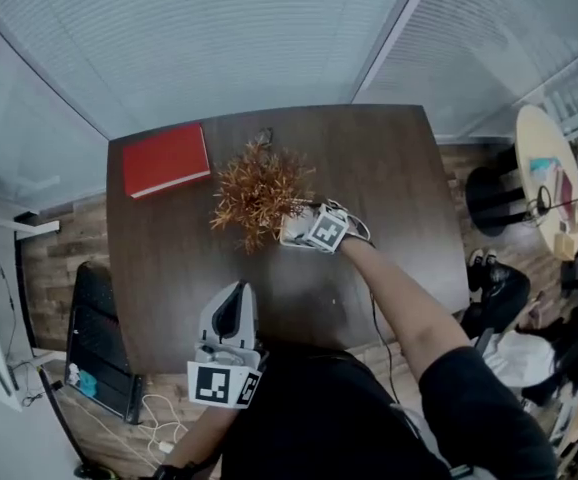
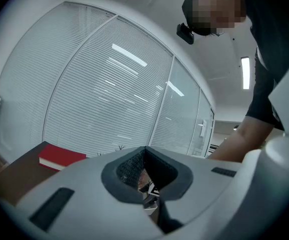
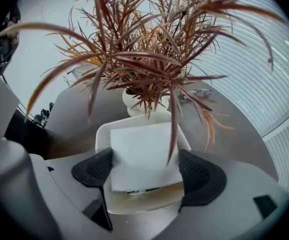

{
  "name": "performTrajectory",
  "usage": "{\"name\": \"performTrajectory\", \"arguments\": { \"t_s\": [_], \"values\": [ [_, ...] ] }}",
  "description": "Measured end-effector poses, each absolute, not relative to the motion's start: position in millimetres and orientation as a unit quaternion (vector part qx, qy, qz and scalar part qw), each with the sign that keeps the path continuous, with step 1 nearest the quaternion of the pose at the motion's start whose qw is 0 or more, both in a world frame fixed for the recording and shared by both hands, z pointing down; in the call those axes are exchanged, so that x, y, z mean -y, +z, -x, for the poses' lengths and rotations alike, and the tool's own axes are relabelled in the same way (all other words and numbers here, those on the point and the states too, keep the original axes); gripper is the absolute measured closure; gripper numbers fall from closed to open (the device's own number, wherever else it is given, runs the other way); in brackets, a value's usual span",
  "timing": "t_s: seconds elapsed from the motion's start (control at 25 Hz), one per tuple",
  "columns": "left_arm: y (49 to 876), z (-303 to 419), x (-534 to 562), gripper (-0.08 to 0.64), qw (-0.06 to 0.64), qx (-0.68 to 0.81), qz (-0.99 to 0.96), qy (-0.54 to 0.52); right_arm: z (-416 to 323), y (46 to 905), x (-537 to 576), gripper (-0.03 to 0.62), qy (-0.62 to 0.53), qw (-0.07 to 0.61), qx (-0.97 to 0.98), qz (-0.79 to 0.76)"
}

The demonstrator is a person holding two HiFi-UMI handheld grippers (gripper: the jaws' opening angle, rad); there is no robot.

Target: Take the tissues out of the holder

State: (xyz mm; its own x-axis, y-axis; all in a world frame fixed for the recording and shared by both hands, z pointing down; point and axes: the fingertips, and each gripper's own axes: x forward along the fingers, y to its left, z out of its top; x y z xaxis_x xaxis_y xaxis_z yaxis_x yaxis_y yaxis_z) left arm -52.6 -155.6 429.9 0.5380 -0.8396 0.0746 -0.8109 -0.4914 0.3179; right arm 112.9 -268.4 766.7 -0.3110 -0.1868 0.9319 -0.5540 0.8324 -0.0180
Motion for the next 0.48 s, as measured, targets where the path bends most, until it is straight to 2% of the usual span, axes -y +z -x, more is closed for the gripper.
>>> {"name": "performTrajectory", "arguments": {
  "t_s": [0.48],
  "values": [
    [436.4, 61.1, 149.9, 0.561, 0.179, 0.487, -0.853, -0.048, -115.6, 766.0, 263.0, 0.192, 0.155, 0.532, 0.797, -0.24]
  ]
}}
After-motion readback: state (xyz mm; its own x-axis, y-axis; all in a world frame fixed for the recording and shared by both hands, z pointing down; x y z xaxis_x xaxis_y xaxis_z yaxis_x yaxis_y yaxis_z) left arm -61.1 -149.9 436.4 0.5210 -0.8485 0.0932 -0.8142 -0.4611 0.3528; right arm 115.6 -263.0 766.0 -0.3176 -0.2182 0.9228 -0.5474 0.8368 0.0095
